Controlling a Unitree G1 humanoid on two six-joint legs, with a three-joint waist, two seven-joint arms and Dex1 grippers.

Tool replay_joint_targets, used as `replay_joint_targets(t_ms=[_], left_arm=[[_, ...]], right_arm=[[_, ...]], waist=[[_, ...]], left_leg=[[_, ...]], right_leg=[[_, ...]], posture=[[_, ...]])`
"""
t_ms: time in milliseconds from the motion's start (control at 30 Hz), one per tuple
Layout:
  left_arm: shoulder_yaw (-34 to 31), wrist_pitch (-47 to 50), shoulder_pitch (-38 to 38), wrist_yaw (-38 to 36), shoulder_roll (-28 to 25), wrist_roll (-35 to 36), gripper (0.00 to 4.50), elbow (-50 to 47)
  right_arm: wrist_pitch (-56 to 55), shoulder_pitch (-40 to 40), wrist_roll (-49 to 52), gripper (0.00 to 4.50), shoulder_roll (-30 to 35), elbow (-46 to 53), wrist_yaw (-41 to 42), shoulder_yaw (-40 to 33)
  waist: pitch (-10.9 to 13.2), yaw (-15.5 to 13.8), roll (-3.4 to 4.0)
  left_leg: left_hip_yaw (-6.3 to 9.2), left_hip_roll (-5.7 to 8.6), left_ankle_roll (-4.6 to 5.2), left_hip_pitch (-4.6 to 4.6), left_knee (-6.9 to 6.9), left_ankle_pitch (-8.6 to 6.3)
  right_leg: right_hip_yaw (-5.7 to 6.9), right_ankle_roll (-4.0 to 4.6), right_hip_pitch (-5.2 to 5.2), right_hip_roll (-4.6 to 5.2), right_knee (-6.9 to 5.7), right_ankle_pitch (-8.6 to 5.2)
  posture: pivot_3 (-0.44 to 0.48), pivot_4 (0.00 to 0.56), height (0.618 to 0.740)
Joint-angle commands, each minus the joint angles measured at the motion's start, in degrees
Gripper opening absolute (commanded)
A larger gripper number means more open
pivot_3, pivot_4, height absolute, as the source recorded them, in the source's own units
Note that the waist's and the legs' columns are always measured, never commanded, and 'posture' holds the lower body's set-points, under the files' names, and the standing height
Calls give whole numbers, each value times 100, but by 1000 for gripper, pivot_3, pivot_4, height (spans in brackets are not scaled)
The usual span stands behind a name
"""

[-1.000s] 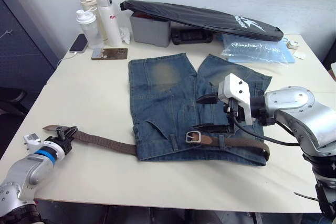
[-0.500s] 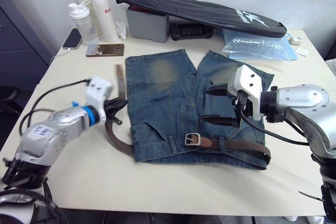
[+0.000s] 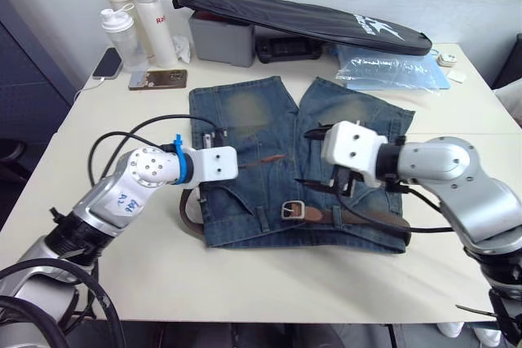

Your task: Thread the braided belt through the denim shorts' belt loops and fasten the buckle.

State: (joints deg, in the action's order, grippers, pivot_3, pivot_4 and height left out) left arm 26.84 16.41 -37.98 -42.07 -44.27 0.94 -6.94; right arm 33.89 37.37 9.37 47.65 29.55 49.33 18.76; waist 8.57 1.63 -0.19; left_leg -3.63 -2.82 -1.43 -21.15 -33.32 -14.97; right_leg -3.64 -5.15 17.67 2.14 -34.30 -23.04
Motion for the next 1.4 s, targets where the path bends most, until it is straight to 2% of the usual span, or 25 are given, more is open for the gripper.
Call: replay_joint_targets(t_ms=[33,167,267,367,400,533,567,633,733,800,833,867,900,933,967,1033,1133,1200,1300,1333,1400], left_arm=[[-192,-36,-62,-179,72,-198,91,-44],[-291,32,-43,-269,239,-297,91,-87],[-343,-16,-10,-353,250,-417,0,-84],[-471,87,38,-410,322,-396,0,-118],[-516,127,43,-423,347,-387,0,-133],[-614,277,93,-545,374,-391,0,-221],[-743,499,115,-534,451,-245,0,-274],[-1040,1062,125,-544,618,128,710,-356],[-1821,2901,81,-678,966,1305,1815,-625],[-2589,4931,-64,-980,902,2391,2742,-781],[-2881,5557,-119,-1040,869,2755,3174,-846],[-3486,6500,-365,-1066,971,2994,3573,-657],[-3938,7077,-558,-1056,950,3200,4088,-419],[-4233,7435,-677,-977,920,3411,4381,-243],[-4534,7605,-799,-804,854,3716,4449,115],[-4733,7609,-885,-257,612,4374,4449,835],[-4184,7609,-1068,934,-207,6598,4449,2987],[-3655,7609,-1131,1523,-569,8330,4449,3696],[-2920,7545,-716,2657,-729,10574,4449,3730],[-2836,7484,-574,2913,-658,10965,4449,3703],[-3007,7284,-321,3363,-286,11206,4449,3619]], right_arm=[[-169,180,-354,4500,-183,77,-46,191],[-193,300,-552,4500,-421,-87,5,370],[-185,320,-588,3790,-499,-129,52,340],[-148,279,-584,2343,-505,-109,149,308],[-163,254,-607,2035,-494,-114,169,317],[-204,195,-651,263,-526,-146,214,306],[-214,192,-657,49,-539,-174,215,288],[-263,178,-708,0,-535,-244,220,267],[-341,114,-791,0,-503,-339,187,224],[-432,-20,-879,0,-440,-396,155,189],[-472,-76,-913,0,-423,-410,154,176],[-519,-145,-955,0,-400,-422,149,160],[-564,-196,-996,0,-387,-440,145,150],[-599,-233,-1025,0,-381,-451,142,140],[-645,-267,-1075,0,-384,-470,122,141],[-716,-309,-1145,0,-420,-501,82,146],[-900,-311,-1312,0,-587,-575,-109,190],[-1241,-287,-1534,0,-679,-645,-308,209],[-2043,-234,-1840,0,-939,-740,-789,127],[-2242,-225,-1915,0,-1009,-766,-902,99],[-2654,-219,-2085,0,-1079,-814,-1024,105]], waist=[[1,-2,-2],[1,-4,-2],[1,-4,-2],[1,-3,-2],[1,-3,-1],[1,1,-2],[1,1,-1],[0,0,-1],[1,-2,-3],[1,5,-4],[2,7,-4],[2,13,-4],[3,11,-4],[6,12,-10],[7,13,-12],[4,19,-7],[2,32,-5],[8,39,-15],[10,9,-27],[9,8,-26],[7,0,-24]], left_leg=[[4,0,0,-3,-1,0],[4,0,0,-6,-26,0],[6,1,3,-4,-27,-2],[6,3,4,-4,-32,-3],[7,3,4,-4,-32,-3],[10,3,4,-4,-32,-3],[10,3,4,-4,-33,-3],[10,3,4,-3,-34,-3],[18,4,5,-7,-42,-3],[22,5,4,-5,-49,-6],[26,5,4,-6,-50,-6],[28,4,4,-6,-50,-6],[29,4,3,-6,-49,-5],[31,6,0,-7,-51,-4],[33,4,-3,-7,-54,-2],[37,5,-7,1,-58,-1],[42,5,-13,13,-60,-1],[59,3,-15,9,-53,-1],[83,17,-15,1,-58,-6],[90,25,-14,2,-63,-11],[110,45,-9,3,-68,-14]], right_leg=[[3,0,0,0,-11,0],[4,-2,4,0,-19,1],[7,-2,0,3,-31,1],[8,-2,-2,5,-38,1],[9,-2,-2,5,-40,1],[12,-2,-2,4,-42,1],[12,-3,-2,4,-43,1],[12,-3,-2,4,-45,1],[20,-3,-4,4,-53,1],[23,-3,-6,5,-62,1],[25,-3,-5,3,-65,1],[26,-3,-6,1,-66,1],[27,-4,-5,-1,-64,1],[29,-6,-5,-4,-66,0],[30,-7,-4,-7,-65,-1],[30,-9,-8,-6,-65,-2],[27,-13,-11,-2,-65,-3],[30,-14,-6,0,-79,-4],[48,-13,2,22,-107,-4],[48,-13,2,28,-120,-3],[47,-13,-4,41,-128,-3]], posture=[[0,150,740],[0,150,740],[0,150,740],[0,150,740],[0,150,740],[0,150,740],[0,150,740],[0,150,740],[0,150,740],[0,150,740],[0,150,740],[0,150,740],[0,150,740],[0,150,740],[0,150,740],[0,150,740],[0,150,740],[0,150,740],[0,150,740],[0,150,740],[0,150,740]])
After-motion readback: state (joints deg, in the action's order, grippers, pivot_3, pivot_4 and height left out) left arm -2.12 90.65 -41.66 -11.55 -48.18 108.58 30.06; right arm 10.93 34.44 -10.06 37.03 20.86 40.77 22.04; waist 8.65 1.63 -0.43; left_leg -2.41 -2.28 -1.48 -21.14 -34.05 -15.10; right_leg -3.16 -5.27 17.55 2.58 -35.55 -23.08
